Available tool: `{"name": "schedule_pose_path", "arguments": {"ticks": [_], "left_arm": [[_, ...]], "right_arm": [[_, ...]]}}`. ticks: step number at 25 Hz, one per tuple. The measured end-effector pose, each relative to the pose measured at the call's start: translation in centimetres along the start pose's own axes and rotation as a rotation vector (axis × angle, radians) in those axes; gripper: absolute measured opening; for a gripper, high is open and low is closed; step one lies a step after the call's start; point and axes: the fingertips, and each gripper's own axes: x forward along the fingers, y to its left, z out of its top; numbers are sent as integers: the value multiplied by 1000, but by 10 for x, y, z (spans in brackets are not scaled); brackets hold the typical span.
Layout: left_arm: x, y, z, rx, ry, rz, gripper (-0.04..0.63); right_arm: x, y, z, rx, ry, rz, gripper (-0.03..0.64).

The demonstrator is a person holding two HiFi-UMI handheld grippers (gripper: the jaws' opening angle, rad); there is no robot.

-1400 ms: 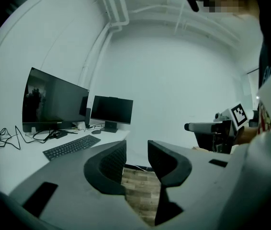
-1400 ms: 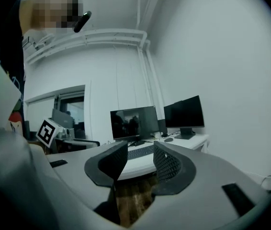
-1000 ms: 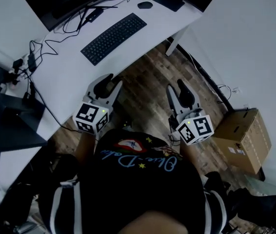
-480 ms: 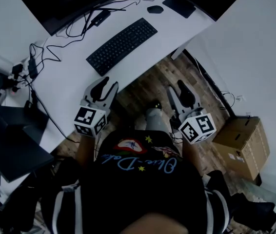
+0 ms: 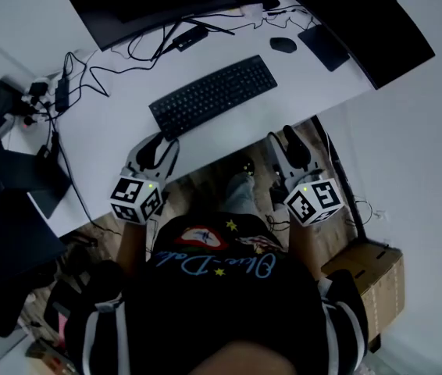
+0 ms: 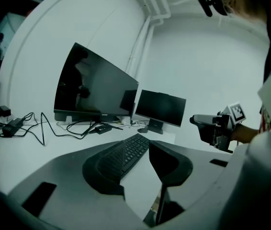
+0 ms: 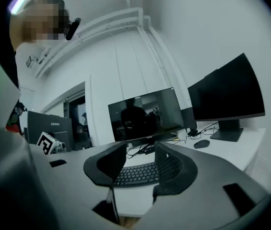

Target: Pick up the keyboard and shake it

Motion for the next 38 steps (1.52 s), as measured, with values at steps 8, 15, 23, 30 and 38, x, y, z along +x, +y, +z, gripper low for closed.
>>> {"name": "schedule_pose_path", "arguments": {"ticks": [8,15,23,30,38], "left_arm": [[47,24,15,-50,3,177,135],[81,28,28,-89,0,302,137],[95,33,38,-127,-16,463,137],[83,39,23,-174,-26,630,138],[53,48,-10,-249,19,756,146]], "right_arm": [[79,-87,14,15,86,99,164],[157,-163,-10,61,285,180,180],[230,-206,-72,71,577,310,214],[269,-223,-115,106,770,403,242],[275,-215,-147,121,915,468,249]]}}
